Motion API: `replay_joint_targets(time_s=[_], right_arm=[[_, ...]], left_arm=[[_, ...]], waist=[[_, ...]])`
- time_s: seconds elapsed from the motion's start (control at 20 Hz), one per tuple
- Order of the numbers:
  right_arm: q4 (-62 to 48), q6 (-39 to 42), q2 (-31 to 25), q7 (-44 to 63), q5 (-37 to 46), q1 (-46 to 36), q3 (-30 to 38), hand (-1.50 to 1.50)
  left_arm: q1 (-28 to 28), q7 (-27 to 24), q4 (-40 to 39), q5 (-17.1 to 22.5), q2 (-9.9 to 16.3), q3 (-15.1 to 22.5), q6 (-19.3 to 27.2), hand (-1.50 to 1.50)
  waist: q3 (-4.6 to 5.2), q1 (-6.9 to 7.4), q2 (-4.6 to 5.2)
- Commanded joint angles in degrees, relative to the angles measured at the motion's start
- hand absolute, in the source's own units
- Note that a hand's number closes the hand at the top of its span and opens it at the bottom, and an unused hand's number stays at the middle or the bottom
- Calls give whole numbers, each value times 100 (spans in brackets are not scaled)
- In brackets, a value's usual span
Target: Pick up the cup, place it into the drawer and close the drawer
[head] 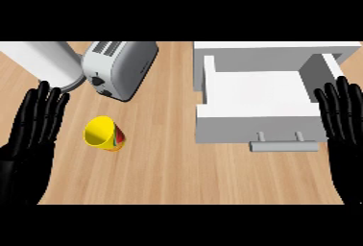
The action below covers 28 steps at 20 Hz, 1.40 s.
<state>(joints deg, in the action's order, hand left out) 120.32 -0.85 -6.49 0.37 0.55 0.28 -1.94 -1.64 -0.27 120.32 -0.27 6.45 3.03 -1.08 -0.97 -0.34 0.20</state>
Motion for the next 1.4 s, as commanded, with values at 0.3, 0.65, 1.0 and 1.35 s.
replay_joint_targets(time_s=[0.3, 0.65, 1.0, 1.35], right_arm=[[-193, 480, -175, 273, -187, -29, -316, -150], [-968, 592, -158, 42, -375, -470, -7, -150], [-1257, 732, -264, 180, -432, -941, 276, -150], [-828, 798, -321, 508, -607, -989, 399, -150]], left_arm=[[290, 282, -1281, 2822, 756, -597, -1952, -150], [1254, 209, -3311, 3945, 1566, -1545, -3109, -150], [1845, -333, -4739, 2748, 1386, -1390, -3225, -150], [1867, -1964, -6346, 1414, 1213, -1380, -3394, -150]], waist=[[116, -1, 41], [100, -1, 10], [99, -6, -5], [104, -56, -1]])
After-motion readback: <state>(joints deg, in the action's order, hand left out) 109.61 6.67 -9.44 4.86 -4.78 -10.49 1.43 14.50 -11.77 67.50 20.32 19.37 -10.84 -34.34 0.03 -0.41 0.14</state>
